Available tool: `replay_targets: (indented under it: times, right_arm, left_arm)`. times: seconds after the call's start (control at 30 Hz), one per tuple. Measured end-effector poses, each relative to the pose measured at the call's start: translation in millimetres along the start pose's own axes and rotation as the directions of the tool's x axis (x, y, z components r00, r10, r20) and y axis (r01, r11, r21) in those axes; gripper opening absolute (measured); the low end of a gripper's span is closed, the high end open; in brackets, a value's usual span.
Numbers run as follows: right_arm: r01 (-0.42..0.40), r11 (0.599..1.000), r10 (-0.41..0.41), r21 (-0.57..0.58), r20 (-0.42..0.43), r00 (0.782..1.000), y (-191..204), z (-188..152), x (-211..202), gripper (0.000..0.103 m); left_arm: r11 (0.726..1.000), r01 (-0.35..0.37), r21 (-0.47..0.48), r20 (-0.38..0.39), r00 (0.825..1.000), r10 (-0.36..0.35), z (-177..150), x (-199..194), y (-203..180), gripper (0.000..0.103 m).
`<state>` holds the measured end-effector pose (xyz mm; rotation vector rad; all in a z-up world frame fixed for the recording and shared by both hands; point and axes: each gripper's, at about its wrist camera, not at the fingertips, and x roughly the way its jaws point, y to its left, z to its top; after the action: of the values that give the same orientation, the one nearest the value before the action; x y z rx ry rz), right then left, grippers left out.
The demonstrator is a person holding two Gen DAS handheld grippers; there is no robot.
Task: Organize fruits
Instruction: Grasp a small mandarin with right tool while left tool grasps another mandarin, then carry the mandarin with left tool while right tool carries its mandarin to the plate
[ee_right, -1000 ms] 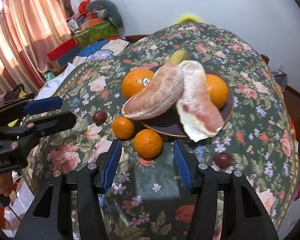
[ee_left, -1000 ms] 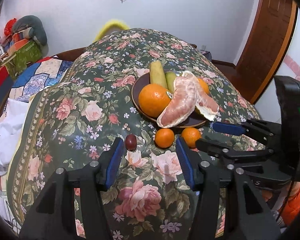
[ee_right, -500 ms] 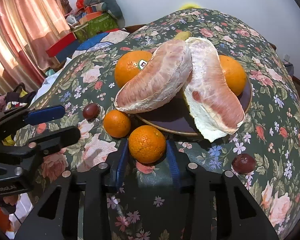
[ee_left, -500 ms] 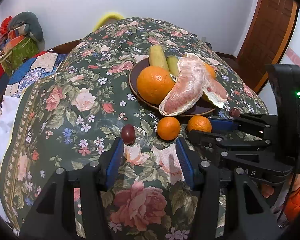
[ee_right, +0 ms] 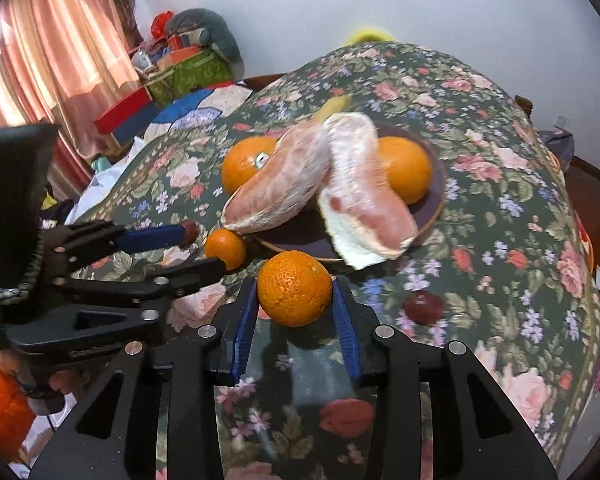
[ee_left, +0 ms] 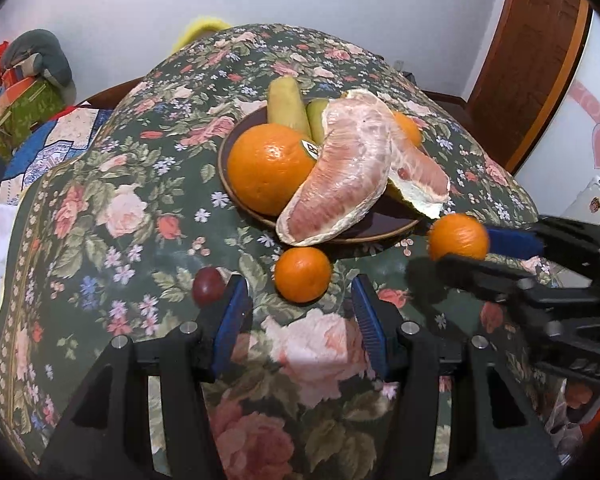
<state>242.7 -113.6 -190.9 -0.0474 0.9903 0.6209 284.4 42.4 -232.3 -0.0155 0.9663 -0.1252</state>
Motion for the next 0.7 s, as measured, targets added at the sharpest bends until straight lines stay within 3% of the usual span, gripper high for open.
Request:
replay_targets:
  times: [0.23, 0.47, 0.7]
  right_arm:
    - [0.014, 1.0, -0.015, 0.022, 0.031, 0.999, -14, 3, -10, 0.034]
    - [0.02, 0.999, -0.022, 0.038, 0.038, 0.999, -21, 3, -13, 0.034]
    - [0.028, 0.999, -0.03, 0.041, 0.053, 0.998, -23, 3, -21, 0.034]
  left_arm:
    - [1.0, 0.001, -0.007, -0.022, 1.0, -0.001, 6, 16, -3, 0.048]
    - [1.0, -0.028, -0.006, -0.018, 0.999, 0.028, 9, 23, -4, 0.034]
    - [1.0, -0.027, 0.011, -0.009, 1.0, 0.027, 3, 12, -6, 0.033]
